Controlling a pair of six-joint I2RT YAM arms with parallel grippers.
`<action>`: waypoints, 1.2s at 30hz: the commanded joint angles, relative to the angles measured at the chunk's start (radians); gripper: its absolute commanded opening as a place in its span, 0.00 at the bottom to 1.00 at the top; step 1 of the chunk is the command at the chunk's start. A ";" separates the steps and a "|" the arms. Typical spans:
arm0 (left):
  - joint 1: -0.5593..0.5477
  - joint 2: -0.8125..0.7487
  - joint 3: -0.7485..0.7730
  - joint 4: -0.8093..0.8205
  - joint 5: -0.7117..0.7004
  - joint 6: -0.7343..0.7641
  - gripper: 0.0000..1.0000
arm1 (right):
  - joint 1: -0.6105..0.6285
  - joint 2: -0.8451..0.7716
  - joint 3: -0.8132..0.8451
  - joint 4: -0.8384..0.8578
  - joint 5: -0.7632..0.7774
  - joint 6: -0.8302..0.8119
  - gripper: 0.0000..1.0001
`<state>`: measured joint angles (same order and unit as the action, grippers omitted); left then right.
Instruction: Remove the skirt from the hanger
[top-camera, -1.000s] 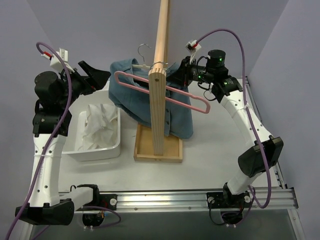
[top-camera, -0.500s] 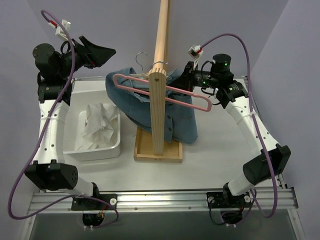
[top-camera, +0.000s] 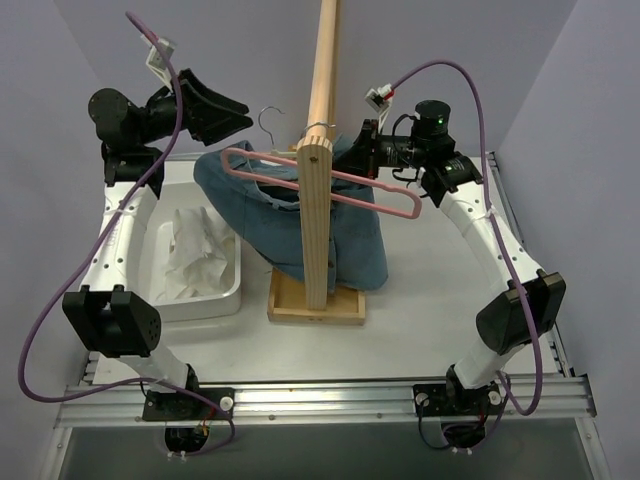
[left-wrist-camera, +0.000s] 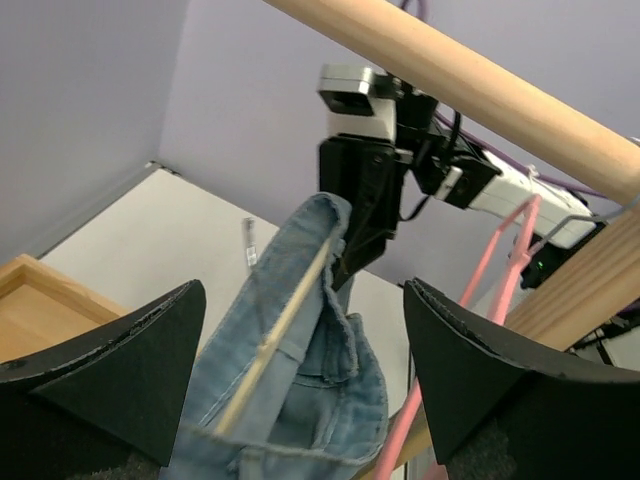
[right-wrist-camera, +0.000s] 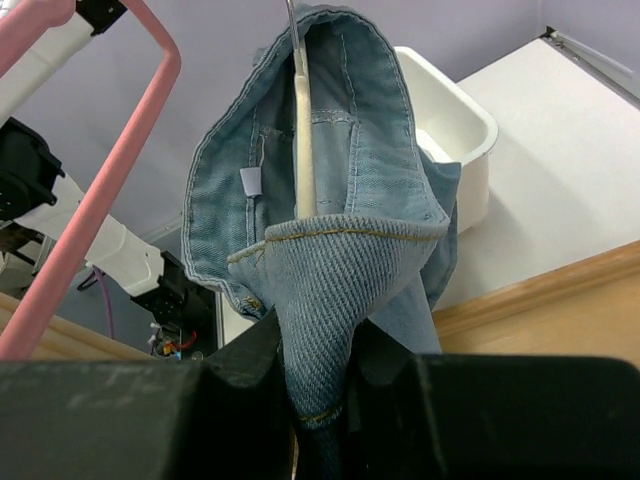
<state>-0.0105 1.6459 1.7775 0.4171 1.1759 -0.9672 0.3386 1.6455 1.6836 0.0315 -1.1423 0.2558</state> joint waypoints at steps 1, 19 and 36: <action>-0.045 -0.037 0.014 0.045 0.064 0.044 0.88 | 0.028 0.008 0.085 0.134 -0.062 0.060 0.00; -0.112 -0.012 -0.015 -0.064 0.030 0.111 0.59 | 0.054 0.004 0.084 0.257 -0.057 0.161 0.00; -0.183 -0.146 -0.041 -0.386 -0.262 0.324 0.02 | 0.046 -0.138 -0.001 -0.110 0.403 0.217 0.65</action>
<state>-0.1852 1.6100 1.7378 0.0704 1.0351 -0.6968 0.3805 1.5932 1.6970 0.0082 -0.9237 0.4515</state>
